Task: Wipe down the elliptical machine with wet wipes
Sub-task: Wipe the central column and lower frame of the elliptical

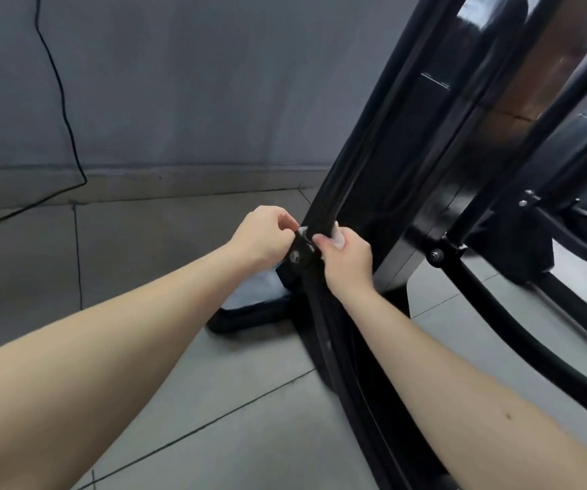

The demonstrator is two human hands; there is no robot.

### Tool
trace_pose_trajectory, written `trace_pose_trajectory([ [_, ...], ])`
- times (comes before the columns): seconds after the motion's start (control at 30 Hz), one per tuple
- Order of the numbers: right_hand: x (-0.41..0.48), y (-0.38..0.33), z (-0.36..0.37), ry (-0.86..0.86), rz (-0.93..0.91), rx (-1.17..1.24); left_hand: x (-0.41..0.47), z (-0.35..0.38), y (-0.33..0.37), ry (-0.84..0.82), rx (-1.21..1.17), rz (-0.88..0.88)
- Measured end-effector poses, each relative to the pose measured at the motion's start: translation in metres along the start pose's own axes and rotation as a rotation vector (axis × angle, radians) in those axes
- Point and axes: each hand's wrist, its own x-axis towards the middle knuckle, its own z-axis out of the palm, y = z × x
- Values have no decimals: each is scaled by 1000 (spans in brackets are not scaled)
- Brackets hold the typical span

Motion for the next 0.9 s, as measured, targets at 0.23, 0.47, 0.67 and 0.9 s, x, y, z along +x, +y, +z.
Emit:
trace_pose_trajectory([
  [0.23, -29, 44, -44, -128, 340, -97, -22, 16, -10, -141, 198, 72],
  [0.47, -40, 26, -26, -218, 247, -10, -38, 30, -33, -368, 270, 33],
  [0.67, -48, 29, -33, -426, 14, -385, -38, 29, -43, -466, 250, 5],
  [0.9, -44, 43, -27, -194, -163, -634, -37, 30, -42, -506, 198, -7],
])
